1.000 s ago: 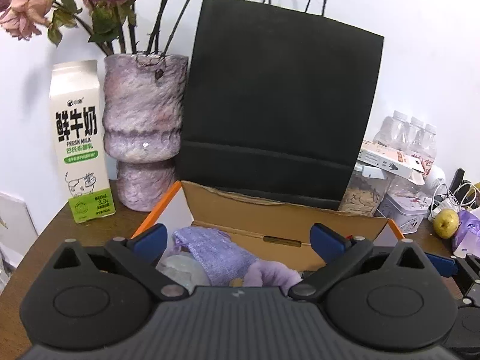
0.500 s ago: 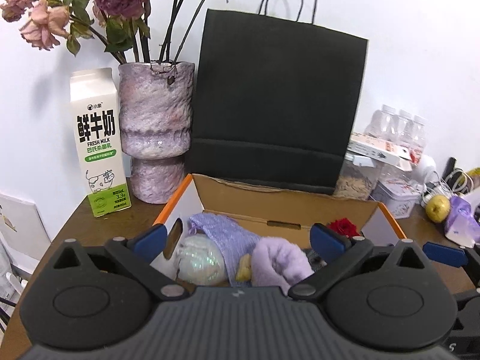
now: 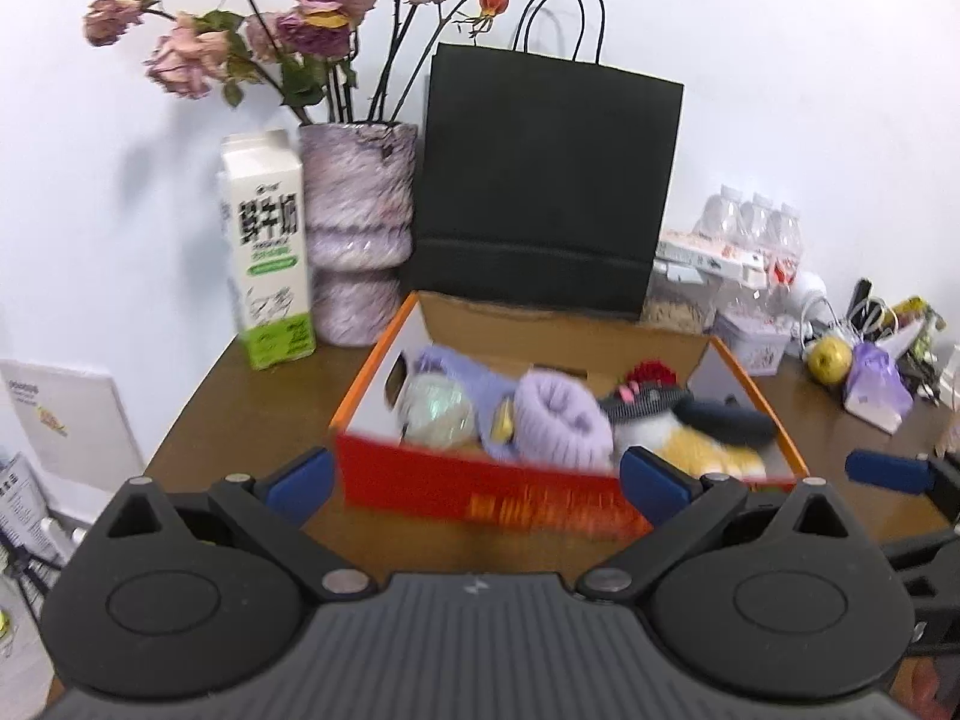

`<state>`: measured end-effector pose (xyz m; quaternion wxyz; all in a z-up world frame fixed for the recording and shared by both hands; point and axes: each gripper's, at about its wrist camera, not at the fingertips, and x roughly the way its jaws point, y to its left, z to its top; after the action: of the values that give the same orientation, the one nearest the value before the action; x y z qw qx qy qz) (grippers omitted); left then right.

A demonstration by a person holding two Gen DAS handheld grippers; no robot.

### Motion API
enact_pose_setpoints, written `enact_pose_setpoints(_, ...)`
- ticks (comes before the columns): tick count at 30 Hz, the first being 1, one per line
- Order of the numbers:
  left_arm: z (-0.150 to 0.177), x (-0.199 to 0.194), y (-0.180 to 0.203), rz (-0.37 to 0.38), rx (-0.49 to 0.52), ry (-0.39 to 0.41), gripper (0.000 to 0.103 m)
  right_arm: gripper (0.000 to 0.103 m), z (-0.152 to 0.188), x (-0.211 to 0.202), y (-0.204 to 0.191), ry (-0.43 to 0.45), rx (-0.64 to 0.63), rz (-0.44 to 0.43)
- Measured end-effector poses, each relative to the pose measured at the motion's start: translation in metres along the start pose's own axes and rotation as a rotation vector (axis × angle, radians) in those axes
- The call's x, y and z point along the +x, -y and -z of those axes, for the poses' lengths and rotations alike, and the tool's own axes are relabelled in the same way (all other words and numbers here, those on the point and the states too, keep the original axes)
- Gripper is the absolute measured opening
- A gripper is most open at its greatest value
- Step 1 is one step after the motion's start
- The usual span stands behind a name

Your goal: Organize objects

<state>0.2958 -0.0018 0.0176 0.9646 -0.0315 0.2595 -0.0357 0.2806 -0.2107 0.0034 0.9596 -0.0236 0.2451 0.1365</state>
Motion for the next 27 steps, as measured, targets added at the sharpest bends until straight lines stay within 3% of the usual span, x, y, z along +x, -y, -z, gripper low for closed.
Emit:
enact_pose_setpoints(14, 0.061, -0.114, 0.006, -0.022, 0.006, -0.03, 0.103, 0.103, 0.057, -0.117, -0.02, 0.006, -0.002, 0.007)
enact_pose_setpoints(27, 0.1, -0.167, 0.019, -0.026, 0.026, -0.024, 0.103, 0.103, 0.089, -0.167, -0.028, 0.015, -0.011, -0.008)
